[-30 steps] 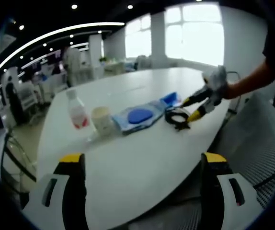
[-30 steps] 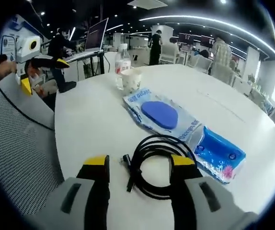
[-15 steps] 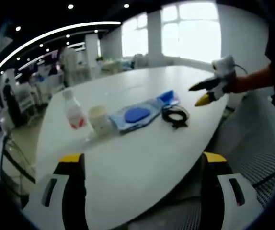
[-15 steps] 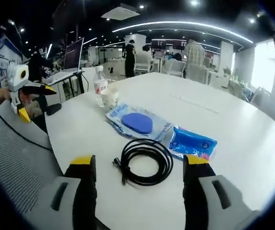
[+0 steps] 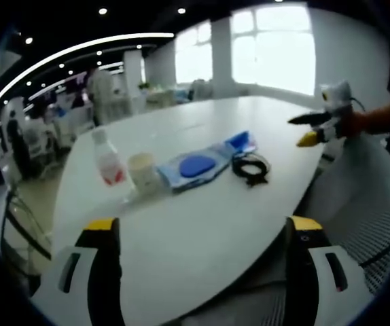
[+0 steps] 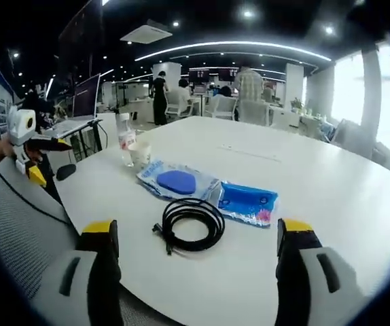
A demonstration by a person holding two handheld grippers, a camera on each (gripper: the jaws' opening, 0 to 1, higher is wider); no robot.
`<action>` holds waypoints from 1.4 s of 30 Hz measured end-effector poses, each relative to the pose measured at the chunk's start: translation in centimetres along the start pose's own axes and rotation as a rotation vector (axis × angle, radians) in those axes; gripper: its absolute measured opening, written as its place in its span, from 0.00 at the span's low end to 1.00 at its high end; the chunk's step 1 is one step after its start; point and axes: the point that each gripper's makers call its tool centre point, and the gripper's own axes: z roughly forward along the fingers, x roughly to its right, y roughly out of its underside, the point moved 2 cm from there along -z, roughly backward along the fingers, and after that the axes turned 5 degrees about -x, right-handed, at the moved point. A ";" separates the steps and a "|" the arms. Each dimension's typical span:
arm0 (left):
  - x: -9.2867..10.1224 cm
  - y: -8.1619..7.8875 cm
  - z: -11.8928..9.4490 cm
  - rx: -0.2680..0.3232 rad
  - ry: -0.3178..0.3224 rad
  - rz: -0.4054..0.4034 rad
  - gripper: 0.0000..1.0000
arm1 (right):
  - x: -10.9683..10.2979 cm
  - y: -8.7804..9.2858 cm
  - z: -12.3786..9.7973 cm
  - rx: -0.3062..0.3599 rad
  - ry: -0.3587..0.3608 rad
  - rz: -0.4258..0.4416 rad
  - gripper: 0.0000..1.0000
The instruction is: Arrange the tabletop items into an orderly group along one side of the table until the central work area is clear of visible clutter.
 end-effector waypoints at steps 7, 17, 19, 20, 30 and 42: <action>-0.5 -0.2 -0.2 0.027 -0.018 -0.020 1.00 | -0.2 0.8 -0.9 -0.012 0.012 -0.006 1.00; -0.9 -0.4 -0.4 0.054 -0.032 -0.037 1.00 | -0.1 1.3 -1.0 -0.016 0.032 0.034 1.00; -0.9 -0.4 -0.4 0.053 -0.027 -0.033 1.00 | 0.0 1.4 -0.9 -0.020 0.036 0.042 1.00; -0.9 -0.4 -0.4 0.052 -0.028 -0.032 1.00 | 0.0 1.5 -0.9 -0.020 0.036 0.053 1.00; -1.0 -0.4 -0.4 0.054 -0.036 -0.035 1.00 | -0.2 1.9 -0.9 -0.045 0.036 0.063 0.98; -1.1 -0.4 -0.5 0.053 -0.050 -0.038 1.00 | -0.6 1.9 -0.7 -0.062 0.020 0.041 0.98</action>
